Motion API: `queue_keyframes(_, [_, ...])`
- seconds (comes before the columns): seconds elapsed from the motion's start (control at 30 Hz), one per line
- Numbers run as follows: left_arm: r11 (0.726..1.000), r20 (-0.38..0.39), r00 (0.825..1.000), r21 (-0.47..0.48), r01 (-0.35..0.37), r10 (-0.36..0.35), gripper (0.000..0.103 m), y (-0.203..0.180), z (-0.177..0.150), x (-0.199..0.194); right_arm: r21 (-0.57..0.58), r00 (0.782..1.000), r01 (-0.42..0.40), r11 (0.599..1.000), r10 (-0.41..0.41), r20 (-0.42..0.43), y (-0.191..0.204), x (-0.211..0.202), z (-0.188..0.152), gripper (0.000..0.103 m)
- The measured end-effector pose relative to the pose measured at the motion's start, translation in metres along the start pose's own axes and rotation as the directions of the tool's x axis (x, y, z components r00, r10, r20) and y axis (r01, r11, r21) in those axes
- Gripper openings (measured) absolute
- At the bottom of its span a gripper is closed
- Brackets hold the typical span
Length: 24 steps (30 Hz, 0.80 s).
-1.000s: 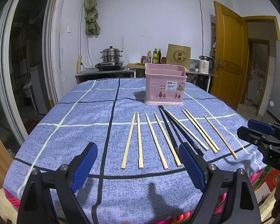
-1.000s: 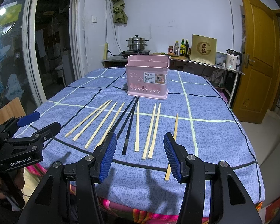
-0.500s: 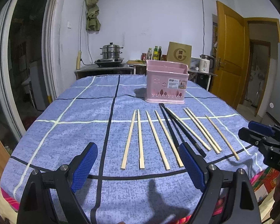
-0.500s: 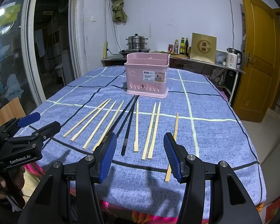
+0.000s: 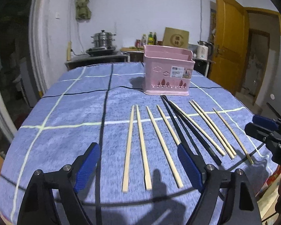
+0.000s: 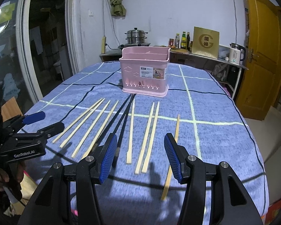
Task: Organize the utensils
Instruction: 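Lower the left tool onto a wooden chopstick while the right tool lowers onto another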
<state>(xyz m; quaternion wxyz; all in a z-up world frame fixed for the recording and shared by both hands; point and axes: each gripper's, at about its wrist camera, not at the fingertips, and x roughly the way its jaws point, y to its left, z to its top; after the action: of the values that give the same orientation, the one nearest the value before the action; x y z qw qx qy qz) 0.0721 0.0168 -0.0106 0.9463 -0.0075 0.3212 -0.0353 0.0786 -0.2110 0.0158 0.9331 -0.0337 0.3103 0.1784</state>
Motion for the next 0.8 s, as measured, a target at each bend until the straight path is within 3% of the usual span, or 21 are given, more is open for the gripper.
queue_keyframes(0.07, [1.0,-0.015,1.0,0.01,0.006,-0.006,0.079,0.001,0.007,0.011,-0.002,1.0,-0.006,1.0,0.006,-0.013,-0.002,0.008,0.005,0.053])
queue_keyframes(0.2, [0.998,-0.074,0.995,0.003,0.068,-0.067,0.062,0.004,0.023,0.036,-0.011,0.999,-0.007,1.0,0.007,-0.05,-0.007,0.028,0.018,0.051])
queue_keyframes(0.33, [0.995,-0.117,0.988,0.009,0.101,-0.1,0.053,0.004,0.036,0.058,-0.019,0.996,-0.024,1.0,0.022,-0.092,-0.013,0.053,0.034,0.042])
queue_keyframes(0.4, [0.993,-0.144,0.983,0.001,0.115,-0.113,0.046,0.005,0.041,0.068,-0.019,0.992,-0.024,1.0,0.021,-0.121,-0.016,0.066,0.04,0.032])
queue_keyframes(0.6, [0.99,-0.203,0.969,-0.033,0.14,-0.143,0.035,0.011,0.048,0.094,-0.006,0.981,-0.044,0.999,0.042,-0.188,-0.025,0.102,0.05,0.023])
queue_keyframes(0.8, [0.988,-0.232,0.96,-0.045,0.15,-0.157,0.032,0.013,0.052,0.108,-0.004,0.972,-0.056,0.998,0.054,-0.228,-0.027,0.122,0.055,0.02])
